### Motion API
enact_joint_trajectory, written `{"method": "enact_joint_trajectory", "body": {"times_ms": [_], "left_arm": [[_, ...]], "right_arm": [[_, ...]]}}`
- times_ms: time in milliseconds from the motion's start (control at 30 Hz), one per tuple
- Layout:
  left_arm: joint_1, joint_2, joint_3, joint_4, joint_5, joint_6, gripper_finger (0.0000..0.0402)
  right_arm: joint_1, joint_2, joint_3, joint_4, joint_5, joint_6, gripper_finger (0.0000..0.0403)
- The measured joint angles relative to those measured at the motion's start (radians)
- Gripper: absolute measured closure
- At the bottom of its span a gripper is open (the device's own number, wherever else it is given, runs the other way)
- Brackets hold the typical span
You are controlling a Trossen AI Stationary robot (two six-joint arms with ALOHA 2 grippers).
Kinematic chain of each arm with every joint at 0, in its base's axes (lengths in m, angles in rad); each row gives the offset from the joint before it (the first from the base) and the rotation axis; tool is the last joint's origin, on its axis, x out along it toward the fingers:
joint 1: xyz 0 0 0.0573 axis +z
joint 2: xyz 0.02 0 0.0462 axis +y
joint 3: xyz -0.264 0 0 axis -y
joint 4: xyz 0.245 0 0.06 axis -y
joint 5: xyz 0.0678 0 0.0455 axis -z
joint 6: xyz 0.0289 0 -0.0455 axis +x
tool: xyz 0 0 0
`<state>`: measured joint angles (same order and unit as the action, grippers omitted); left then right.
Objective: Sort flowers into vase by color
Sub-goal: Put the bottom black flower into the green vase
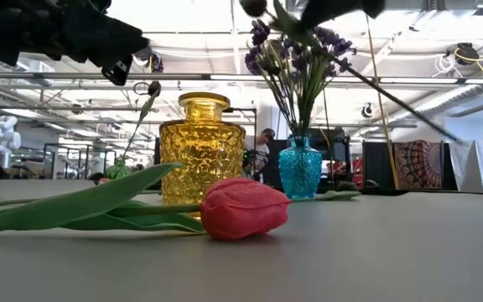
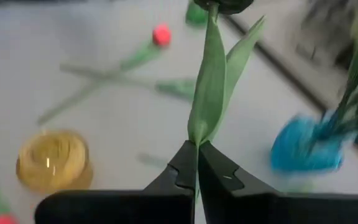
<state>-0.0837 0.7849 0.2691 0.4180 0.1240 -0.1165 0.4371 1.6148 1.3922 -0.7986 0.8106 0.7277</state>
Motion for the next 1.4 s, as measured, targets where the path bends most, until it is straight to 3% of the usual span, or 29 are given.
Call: {"method": "enact_joint_trajectory", "body": {"times_ms": [133, 600, 1000, 1200, 1400], "left_arm": [[0.0, 0.0, 0.0, 0.023, -0.012, 0.015, 0.0326], [0.0, 0.0, 0.0, 0.232, -0.012, 0.106, 0.0326], [0.001, 0.039, 0.001, 0.445, -0.018, 0.17, 0.0326], [0.001, 0.105, 0.002, 0.553, -0.021, 0.177, 0.0326], [0.001, 0.185, 0.04, 0.555, -0.023, 0.177, 0.0326]], "right_arm": [[-0.003, -0.005, 0.0, 0.147, 0.056, -0.176, 0.0402], [-0.09, 0.053, -0.001, 0.622, 0.045, -0.647, 0.0402], [-0.165, 0.07, 0.0, 0.952, -0.251, -0.881, 0.0402], [-0.209, 0.097, 0.0, 1.088, -0.393, -0.91, 0.0402], [-0.247, 0.135, 0.0, 1.221, -0.511, -0.925, 0.0402]]}}
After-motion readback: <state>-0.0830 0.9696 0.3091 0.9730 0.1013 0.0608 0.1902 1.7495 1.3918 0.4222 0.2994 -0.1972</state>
